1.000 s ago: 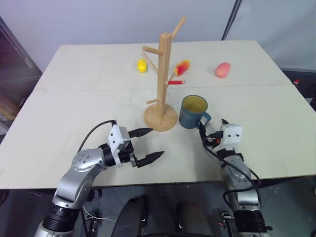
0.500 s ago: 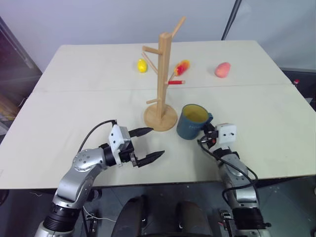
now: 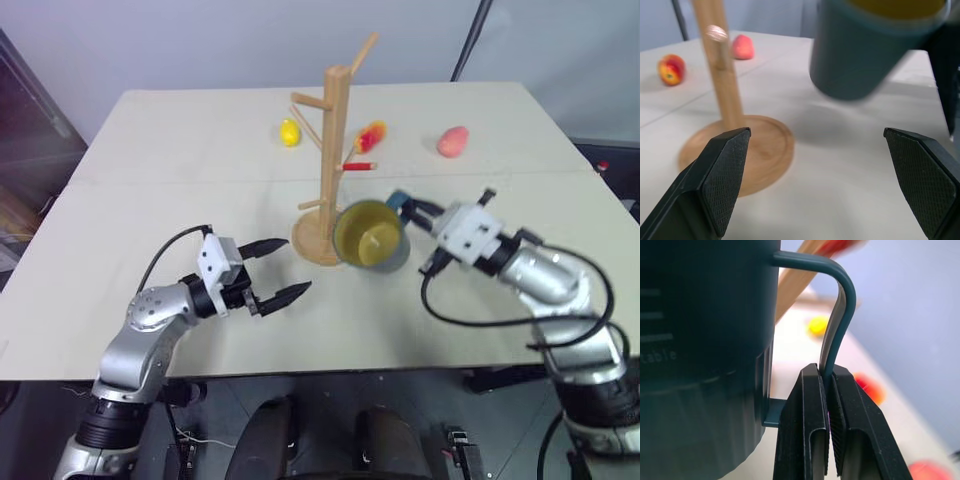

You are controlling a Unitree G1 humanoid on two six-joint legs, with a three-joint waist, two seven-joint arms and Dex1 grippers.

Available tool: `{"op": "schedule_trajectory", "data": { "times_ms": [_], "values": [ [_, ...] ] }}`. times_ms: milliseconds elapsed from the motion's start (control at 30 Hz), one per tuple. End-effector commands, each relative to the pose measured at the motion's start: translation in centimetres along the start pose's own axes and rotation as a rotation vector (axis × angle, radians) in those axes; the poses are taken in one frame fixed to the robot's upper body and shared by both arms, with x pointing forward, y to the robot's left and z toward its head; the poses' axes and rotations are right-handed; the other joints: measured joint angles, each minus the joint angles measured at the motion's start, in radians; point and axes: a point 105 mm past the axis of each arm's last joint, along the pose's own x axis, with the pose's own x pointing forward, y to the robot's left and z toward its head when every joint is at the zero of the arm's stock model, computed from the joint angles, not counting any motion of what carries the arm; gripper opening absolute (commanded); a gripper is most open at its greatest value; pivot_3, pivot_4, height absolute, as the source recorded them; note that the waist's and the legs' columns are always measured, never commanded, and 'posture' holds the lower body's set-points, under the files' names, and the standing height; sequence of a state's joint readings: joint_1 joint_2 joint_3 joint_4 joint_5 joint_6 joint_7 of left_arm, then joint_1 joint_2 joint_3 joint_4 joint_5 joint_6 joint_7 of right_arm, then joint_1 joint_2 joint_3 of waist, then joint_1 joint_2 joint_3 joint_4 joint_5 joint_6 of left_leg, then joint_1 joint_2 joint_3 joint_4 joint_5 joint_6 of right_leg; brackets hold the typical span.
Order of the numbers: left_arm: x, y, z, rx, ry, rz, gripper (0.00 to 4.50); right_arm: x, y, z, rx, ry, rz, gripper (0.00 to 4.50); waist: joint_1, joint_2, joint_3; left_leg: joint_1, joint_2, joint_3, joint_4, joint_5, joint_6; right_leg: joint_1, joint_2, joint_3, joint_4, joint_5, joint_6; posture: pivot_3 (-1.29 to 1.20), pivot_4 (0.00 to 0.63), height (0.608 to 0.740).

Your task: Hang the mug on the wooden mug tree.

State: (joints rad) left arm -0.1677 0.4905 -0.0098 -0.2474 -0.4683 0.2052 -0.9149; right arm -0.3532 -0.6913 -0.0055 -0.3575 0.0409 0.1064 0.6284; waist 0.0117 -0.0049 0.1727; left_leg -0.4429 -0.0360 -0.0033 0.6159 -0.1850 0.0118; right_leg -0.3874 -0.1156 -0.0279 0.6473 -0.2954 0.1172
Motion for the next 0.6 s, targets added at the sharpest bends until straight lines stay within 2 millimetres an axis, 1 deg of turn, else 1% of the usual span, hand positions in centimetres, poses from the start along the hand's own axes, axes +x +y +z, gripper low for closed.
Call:
{"op": "schedule_trajectory", "data": {
  "times_ms": [33,167,433,600],
  "values": [
    [-0.3,0.7,1.9,0.034,-0.058,0.014,4.50,0.7,-1.3,1.3,-0.010,-0.033,0.016,0.07,0.000,-0.001,0.000,0.000,0.000,0.000,0.000,0.000,0.000,0.000,0.000,0.000,0.000,0.000,0.000,0.00,0.150,0.740],
    [-0.4,0.9,3.2,0.033,-0.101,0.024,4.50,1.5,-1.7,1.4,-0.012,-0.041,0.046,0.07,0.001,-0.002,0.001,0.000,0.000,0.000,0.000,0.000,0.000,0.000,-0.001,-0.001,0.000,0.000,0.000,0.00,0.150,0.740],
    [-0.6,0.7,5.2,0.016,-0.145,0.020,4.50,2.6,-2.1,1.9,-0.012,-0.072,0.065,0.07,-0.003,-0.002,0.001,0.000,0.000,0.000,0.000,0.000,0.000,0.000,-0.001,-0.001,0.000,0.000,0.000,0.00,0.150,0.740],
    [-0.8,0.8,5.9,0.008,-0.151,0.009,4.50,3.2,-2.1,1.9,-0.020,-0.070,0.077,0.07,-0.002,-0.002,0.001,0.000,0.000,0.000,0.000,0.000,0.000,0.000,-0.001,-0.001,0.000,0.000,0.001,0.00,0.150,0.740]
  ]
}}
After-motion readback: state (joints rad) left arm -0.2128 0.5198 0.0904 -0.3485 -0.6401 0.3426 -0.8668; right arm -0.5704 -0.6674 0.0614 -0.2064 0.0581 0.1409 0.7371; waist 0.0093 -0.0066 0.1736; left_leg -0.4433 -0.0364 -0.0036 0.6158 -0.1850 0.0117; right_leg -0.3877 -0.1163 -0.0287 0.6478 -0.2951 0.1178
